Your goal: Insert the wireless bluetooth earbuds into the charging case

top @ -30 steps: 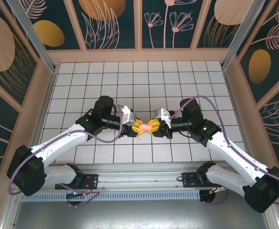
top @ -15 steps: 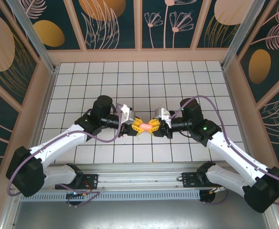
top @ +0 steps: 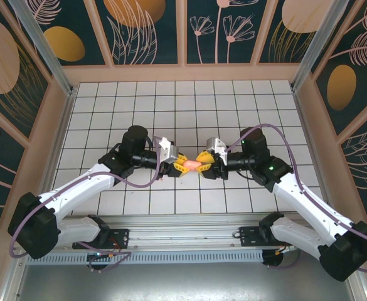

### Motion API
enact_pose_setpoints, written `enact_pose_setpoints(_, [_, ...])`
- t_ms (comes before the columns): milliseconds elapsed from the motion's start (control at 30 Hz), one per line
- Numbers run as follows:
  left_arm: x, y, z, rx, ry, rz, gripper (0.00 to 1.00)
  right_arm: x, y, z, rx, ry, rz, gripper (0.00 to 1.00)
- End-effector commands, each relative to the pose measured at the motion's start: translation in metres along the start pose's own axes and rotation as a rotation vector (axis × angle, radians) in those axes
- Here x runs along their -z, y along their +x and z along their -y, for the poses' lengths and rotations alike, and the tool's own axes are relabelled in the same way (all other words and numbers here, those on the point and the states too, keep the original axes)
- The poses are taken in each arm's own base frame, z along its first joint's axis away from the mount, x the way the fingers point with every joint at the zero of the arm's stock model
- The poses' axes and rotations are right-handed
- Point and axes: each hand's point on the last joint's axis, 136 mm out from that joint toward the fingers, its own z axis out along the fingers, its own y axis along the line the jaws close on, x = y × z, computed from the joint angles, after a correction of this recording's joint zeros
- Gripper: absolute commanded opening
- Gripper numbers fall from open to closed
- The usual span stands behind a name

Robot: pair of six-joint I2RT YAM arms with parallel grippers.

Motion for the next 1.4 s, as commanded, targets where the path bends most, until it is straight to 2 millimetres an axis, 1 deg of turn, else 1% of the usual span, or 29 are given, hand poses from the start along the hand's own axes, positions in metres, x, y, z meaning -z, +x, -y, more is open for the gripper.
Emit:
enact_pose_setpoints(0, [0.002,0.003,0.015,-0.003,0.06,0.0,0.19,0.008,-0.016,0.012,0.04,0.077,0.061,0.36])
enact_pose_setpoints(267, [0.002,0.0,0.015,-0.008,0.055,0.015,0.17,0.008,-0.015,0.016,0.023,0.096,0.061,0.37])
enact_pose_setpoints(300, [0.002,0.0,0.015,-0.007,0.052,0.024,0.16,0.013,-0.014,0.024,0.012,0.126,0.061,0.37])
enact_pose_setpoints(367, [0.003,-0.001,0.015,0.004,0.042,0.043,0.17,0.014,-0.015,0.024,0.008,0.128,0.065,0.37])
enact_pose_setpoints(467, [0.003,0.001,0.009,0.035,-0.004,0.074,0.16,0.017,-0.02,0.023,0.005,0.128,0.083,0.38])
enact_pose_setpoints(600, [0.003,0.005,-0.003,0.11,-0.083,0.129,0.14,0.022,-0.028,0.023,-0.021,0.14,0.112,0.45])
enact_pose_setpoints(667, [0.003,0.007,-0.008,0.145,-0.109,0.158,0.13,0.025,-0.03,0.026,-0.054,0.162,0.117,0.48])
enact_pose_setpoints(767, [0.003,0.016,-0.022,0.224,-0.171,0.193,0.13,0.029,-0.025,0.036,-0.145,0.219,0.103,0.51])
enact_pose_setpoints(867, [0.01,0.026,-0.037,0.288,-0.259,0.251,0.13,0.03,-0.011,0.051,-0.28,0.297,0.068,0.52])
enact_pose_setpoints(1000, [0.026,0.046,-0.057,0.362,-0.378,0.306,0.13,0.034,0.021,0.076,-0.487,0.451,-0.034,0.52])
enact_pose_setpoints(1067, [0.033,0.054,-0.064,0.393,-0.409,0.323,0.13,0.035,0.036,0.088,-0.609,0.511,-0.09,0.52])
enact_pose_setpoints(1100, [0.036,0.059,-0.067,0.415,-0.419,0.325,0.13,0.032,0.044,0.092,-0.671,0.524,-0.124,0.52])
enact_pose_setpoints(1200, [0.041,0.065,-0.074,0.441,-0.434,0.333,0.13,0.024,0.066,0.098,-0.788,0.532,-0.216,0.52])
enact_pose_setpoints(1367, [0.048,0.071,-0.083,0.479,-0.484,0.351,0.13,0.003,0.105,0.114,-0.898,0.52,-0.369,0.51])
